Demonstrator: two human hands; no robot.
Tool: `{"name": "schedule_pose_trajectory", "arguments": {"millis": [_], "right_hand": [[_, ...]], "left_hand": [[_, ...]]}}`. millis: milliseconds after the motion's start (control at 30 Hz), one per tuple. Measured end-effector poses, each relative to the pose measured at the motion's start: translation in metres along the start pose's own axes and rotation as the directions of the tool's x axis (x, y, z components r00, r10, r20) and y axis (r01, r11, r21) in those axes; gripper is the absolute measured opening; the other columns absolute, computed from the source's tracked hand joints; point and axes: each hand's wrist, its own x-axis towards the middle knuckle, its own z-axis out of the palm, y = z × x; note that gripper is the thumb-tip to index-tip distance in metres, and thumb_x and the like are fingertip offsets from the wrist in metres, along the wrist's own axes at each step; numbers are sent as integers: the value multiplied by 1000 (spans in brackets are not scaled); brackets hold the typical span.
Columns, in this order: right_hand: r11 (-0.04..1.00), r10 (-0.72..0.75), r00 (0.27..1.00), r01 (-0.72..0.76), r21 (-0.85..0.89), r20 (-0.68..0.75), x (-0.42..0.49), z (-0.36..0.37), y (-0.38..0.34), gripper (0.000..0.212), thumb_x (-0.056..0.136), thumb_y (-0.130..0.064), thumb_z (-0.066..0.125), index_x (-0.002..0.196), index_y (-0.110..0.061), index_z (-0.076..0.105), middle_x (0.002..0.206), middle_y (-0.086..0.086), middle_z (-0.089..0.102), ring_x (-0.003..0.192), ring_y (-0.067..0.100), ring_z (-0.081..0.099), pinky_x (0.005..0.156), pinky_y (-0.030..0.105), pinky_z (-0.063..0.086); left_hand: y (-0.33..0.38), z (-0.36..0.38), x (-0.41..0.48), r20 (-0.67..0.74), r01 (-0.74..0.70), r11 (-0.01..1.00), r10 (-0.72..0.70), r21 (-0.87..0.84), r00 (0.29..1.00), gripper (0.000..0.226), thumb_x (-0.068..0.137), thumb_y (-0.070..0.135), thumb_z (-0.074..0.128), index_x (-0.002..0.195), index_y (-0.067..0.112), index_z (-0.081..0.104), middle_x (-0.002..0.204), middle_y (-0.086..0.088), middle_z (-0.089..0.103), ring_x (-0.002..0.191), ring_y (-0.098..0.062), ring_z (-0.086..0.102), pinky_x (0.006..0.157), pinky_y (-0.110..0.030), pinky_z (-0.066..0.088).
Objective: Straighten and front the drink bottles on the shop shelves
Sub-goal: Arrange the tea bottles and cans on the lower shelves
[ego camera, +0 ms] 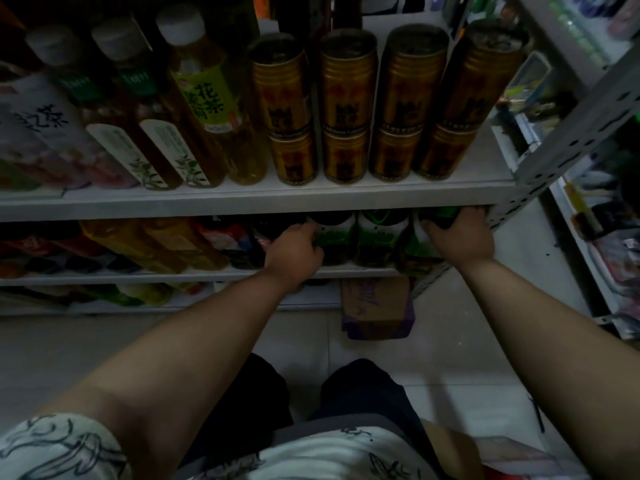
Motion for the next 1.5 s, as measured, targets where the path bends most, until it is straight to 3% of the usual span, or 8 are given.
{"name": "schedule_pose_trajectory", "arguments": {"millis": [100, 433, 633, 867, 1033, 1167, 1233, 1500], "right_hand": [[994, 1, 999, -6, 113, 49, -4, -8, 3, 75, 75, -41, 76, 135, -14, 39, 132, 11, 54, 118, 30, 52, 93, 36, 42], [950, -6, 992, 45, -309, 126, -9, -32, 7, 71, 68, -68, 67, 118, -18, 57, 116, 11, 55, 103, 31, 56, 71, 31, 41], [910, -47, 996, 73, -408, 74, -3, -33, -3, 59, 71, -73, 58, 70, -16, 45, 67, 4, 49, 60, 23, 45, 45, 26, 24], [857, 27, 999, -6, -515, 34, -3, -35, -8, 69, 67, -82, 49, 65, -13, 47, 64, 4, 49, 61, 24, 51, 48, 26, 33], [955, 252, 965, -237, -180, 69, 2, -35, -6, 75, 62, -76, 60, 96, -9, 62, 87, 9, 66, 80, 28, 65, 58, 32, 50], [889, 411, 897, -434, 147, 162, 12, -36, -5, 63, 65, -53, 72, 112, -11, 62, 114, 7, 65, 93, 24, 66, 56, 25, 56], [846, 440, 888, -460, 270, 134, 14, -30, -6, 62, 64, -48, 73, 109, -7, 61, 117, 11, 64, 96, 25, 64, 72, 35, 58], [978, 126, 992, -120, -169, 30, 1, -34, -6, 56, 75, -64, 60, 78, -8, 58, 90, 15, 66, 80, 29, 61, 58, 29, 38]], "left_hand": [[10, 1, 2, 42, -29, 999, 30, -19, 999, 47, 83, 21, 58, 130, 19, 55, 119, -12, 60, 106, -29, 57, 76, -26, 45], [38, 21, 3, 381, 144, 980, -81, -139, 921, 38, 87, 27, 59, 125, 20, 59, 121, -4, 62, 103, -21, 60, 78, -23, 45], [52, 33, 10, 454, 173, 967, -73, -185, 888, 37, 87, 34, 61, 121, 22, 61, 124, -1, 57, 103, -15, 54, 82, -23, 43], [70, 43, 5, 546, 143, 979, -41, -144, 837, 39, 87, 37, 63, 122, 20, 61, 130, -3, 54, 114, -20, 52, 90, -28, 45], [79, 41, 0, 583, 150, 981, -51, -124, 811, 36, 90, 36, 61, 121, 17, 60, 126, -5, 56, 112, -24, 54, 86, -30, 47], [85, 40, -1, 600, 223, 956, -68, -188, 797, 34, 91, 35, 60, 119, 15, 60, 117, -7, 60, 102, -24, 59, 78, -30, 51], [91, 40, -1, 602, 227, 953, -61, -203, 796, 38, 92, 35, 59, 124, 15, 57, 119, -8, 59, 101, -23, 60, 74, -29, 50], [91, 41, 8, 571, 170, 968, -35, -184, 820, 52, 89, 40, 59, 135, 16, 50, 129, -5, 54, 109, -23, 56, 81, -27, 45]]}}
